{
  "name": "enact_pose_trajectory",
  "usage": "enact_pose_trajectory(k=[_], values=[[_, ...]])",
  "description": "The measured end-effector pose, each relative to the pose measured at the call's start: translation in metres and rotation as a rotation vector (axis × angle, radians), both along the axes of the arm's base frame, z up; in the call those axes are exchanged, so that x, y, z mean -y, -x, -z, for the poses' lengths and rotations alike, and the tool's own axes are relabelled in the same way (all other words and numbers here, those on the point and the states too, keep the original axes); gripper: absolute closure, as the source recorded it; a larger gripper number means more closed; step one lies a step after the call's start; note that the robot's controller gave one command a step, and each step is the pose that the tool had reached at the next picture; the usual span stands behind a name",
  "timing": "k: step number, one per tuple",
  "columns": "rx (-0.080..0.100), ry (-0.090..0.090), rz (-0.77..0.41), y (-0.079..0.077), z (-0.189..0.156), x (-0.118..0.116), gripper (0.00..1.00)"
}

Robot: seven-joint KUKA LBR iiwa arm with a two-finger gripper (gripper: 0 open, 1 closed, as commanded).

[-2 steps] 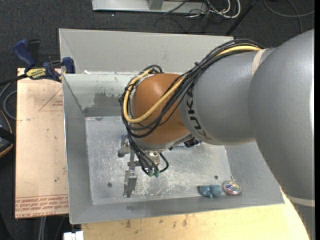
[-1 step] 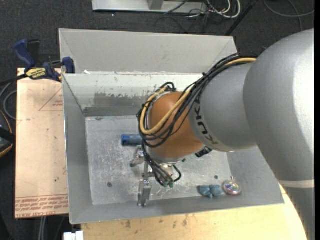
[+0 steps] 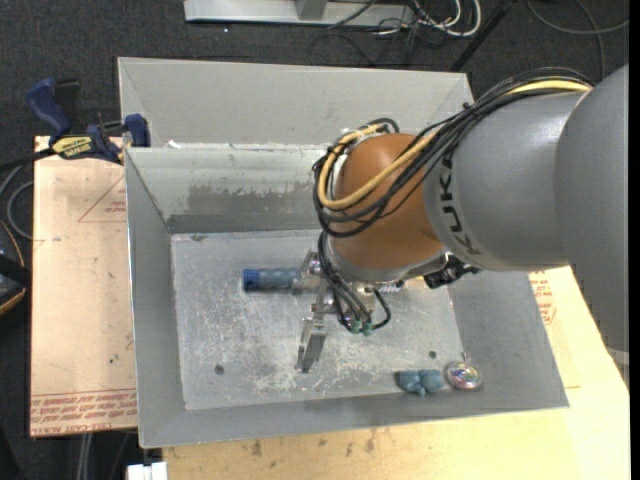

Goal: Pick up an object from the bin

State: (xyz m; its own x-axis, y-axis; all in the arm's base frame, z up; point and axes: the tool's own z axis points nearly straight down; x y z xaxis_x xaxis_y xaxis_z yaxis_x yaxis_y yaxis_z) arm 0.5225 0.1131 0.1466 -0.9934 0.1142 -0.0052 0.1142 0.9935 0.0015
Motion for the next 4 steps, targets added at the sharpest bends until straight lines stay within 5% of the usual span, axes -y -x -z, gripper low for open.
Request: enact_pose_trajectory(k=[1, 2, 3, 4], values=[[-0.008, 0.004, 0.004, -0.024, 0.060, 0.124, 0.00], [-0.027, 0.000, 0.073, -0.118, 0.032, 0.138, 0.00], [0.006, -0.001, 0.101, -0.128, -0.039, 0.130, 0.00], [0.006, -0.003, 0.316, -0.111, 0.073, 0.132, 0.00]])
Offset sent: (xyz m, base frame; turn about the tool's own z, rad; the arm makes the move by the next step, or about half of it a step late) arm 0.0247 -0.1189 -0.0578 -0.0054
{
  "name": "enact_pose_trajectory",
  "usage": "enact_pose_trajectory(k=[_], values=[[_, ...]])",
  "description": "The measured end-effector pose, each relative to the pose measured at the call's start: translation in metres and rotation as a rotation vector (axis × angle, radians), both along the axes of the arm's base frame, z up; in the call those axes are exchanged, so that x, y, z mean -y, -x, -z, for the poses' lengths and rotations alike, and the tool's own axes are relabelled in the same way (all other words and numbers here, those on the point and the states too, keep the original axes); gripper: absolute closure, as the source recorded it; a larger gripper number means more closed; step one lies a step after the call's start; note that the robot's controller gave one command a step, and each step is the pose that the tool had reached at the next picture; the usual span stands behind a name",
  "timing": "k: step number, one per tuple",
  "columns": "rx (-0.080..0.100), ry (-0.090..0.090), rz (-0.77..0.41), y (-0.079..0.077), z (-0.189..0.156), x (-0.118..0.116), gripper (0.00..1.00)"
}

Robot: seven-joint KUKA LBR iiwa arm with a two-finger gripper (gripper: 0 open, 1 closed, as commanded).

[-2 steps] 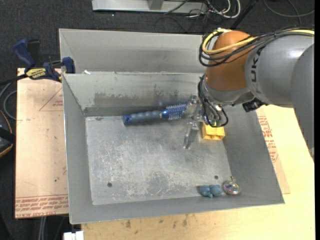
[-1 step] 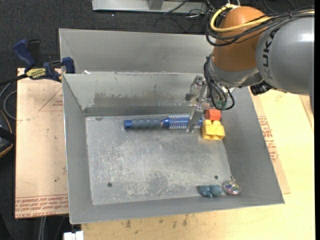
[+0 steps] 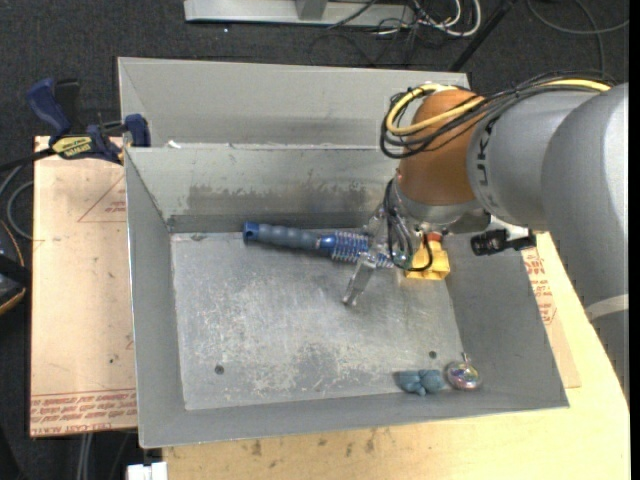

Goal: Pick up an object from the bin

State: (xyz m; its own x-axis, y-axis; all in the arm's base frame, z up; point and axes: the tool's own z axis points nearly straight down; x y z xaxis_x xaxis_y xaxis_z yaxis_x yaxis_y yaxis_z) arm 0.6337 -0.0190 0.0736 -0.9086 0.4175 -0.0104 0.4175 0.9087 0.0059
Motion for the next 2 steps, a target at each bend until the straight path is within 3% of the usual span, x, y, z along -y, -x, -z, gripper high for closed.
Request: enact_pose_trajectory(k=[1, 2], values=[[0.003, 0.002, 0.000, -0.001, -0.003, 0.001, 1.00], [-0.003, 0.001, 0.038, -0.009, -0.132, 0.001, 1.00]])
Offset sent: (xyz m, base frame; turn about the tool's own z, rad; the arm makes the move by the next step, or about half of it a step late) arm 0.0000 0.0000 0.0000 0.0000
